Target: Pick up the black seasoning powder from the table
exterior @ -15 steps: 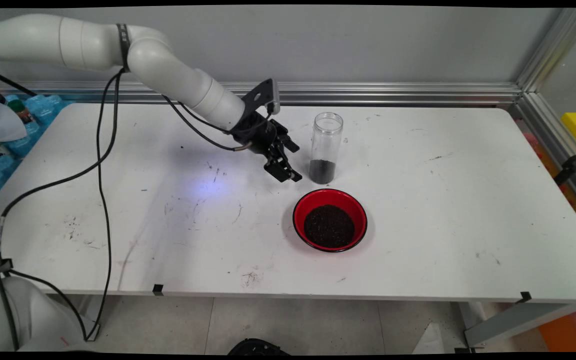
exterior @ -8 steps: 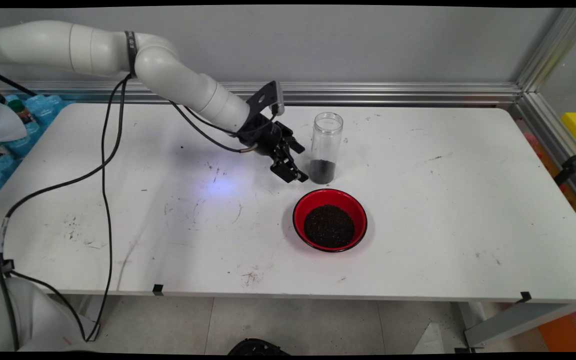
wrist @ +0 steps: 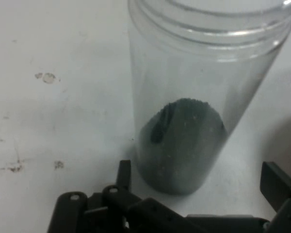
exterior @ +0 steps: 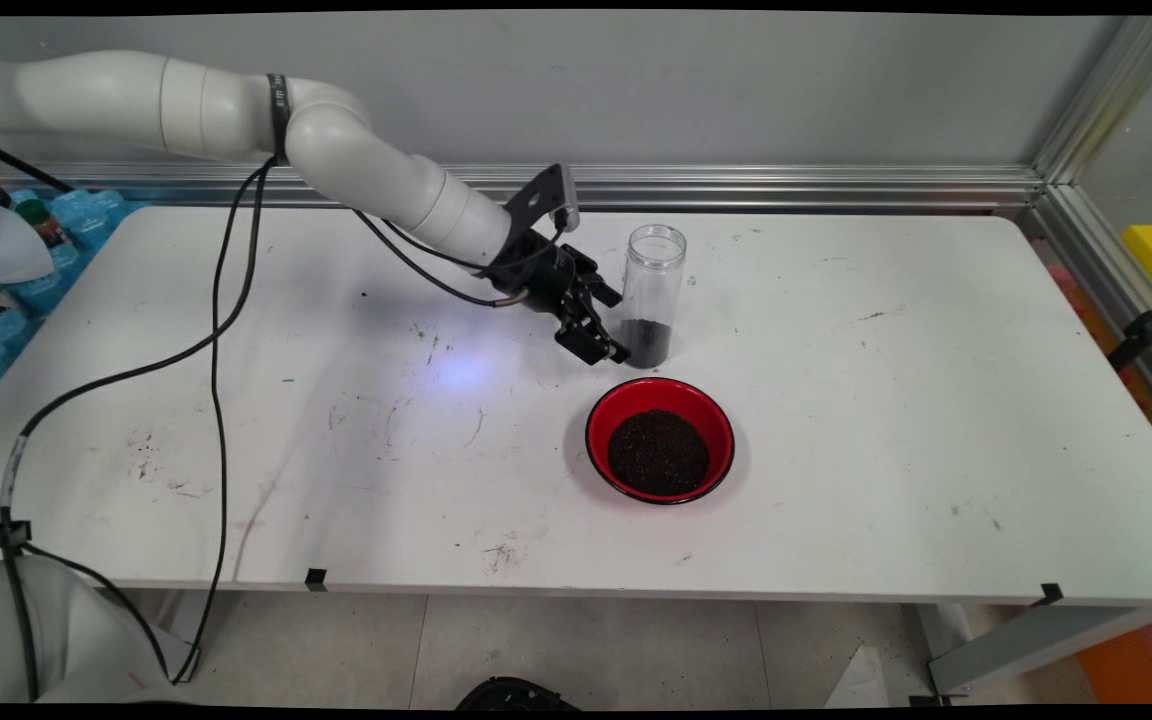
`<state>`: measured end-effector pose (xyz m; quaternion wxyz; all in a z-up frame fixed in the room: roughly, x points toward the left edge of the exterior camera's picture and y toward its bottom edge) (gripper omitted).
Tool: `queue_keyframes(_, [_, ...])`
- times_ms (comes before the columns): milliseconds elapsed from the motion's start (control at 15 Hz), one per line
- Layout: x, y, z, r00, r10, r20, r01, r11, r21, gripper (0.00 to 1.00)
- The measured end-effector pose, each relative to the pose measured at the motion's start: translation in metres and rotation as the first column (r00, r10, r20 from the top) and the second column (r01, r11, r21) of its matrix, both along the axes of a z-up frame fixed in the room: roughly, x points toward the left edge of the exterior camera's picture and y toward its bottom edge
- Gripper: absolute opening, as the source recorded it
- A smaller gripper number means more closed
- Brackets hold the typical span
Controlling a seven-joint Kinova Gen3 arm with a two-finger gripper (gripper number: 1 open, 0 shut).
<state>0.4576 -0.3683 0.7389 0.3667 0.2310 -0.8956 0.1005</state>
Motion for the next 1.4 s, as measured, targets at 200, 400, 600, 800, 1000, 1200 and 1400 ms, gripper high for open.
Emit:
queue_keyframes(200, [-0.003, -0.003, -0.003, 1.000, 0.004, -0.009, -0.004, 1.000, -0.004, 1.00])
queue_keyframes(400, [-0.007, -0.006, -0.007, 1.000, 0.012, -0.018, -0.012, 1.000, -0.007, 1.00])
queue_keyframes(600, [-0.010, -0.007, -0.010, 1.000, 0.018, -0.025, -0.018, 1.000, -0.009, 1.00])
queue_keyframes(800, [-0.013, -0.008, -0.014, 0.999, 0.026, -0.030, -0.026, 1.000, -0.011, 1.00])
queue_keyframes(1000, [-0.017, -0.009, -0.017, 0.999, 0.032, -0.034, -0.032, 0.999, -0.015, 1.00])
queue_keyframes(1200, [-0.020, -0.010, -0.022, 0.999, 0.036, -0.036, -0.036, 0.999, -0.020, 1.00])
queue_keyframes(1400, [-0.023, -0.011, -0.024, 0.999, 0.035, -0.036, -0.036, 0.999, -0.023, 1.00])
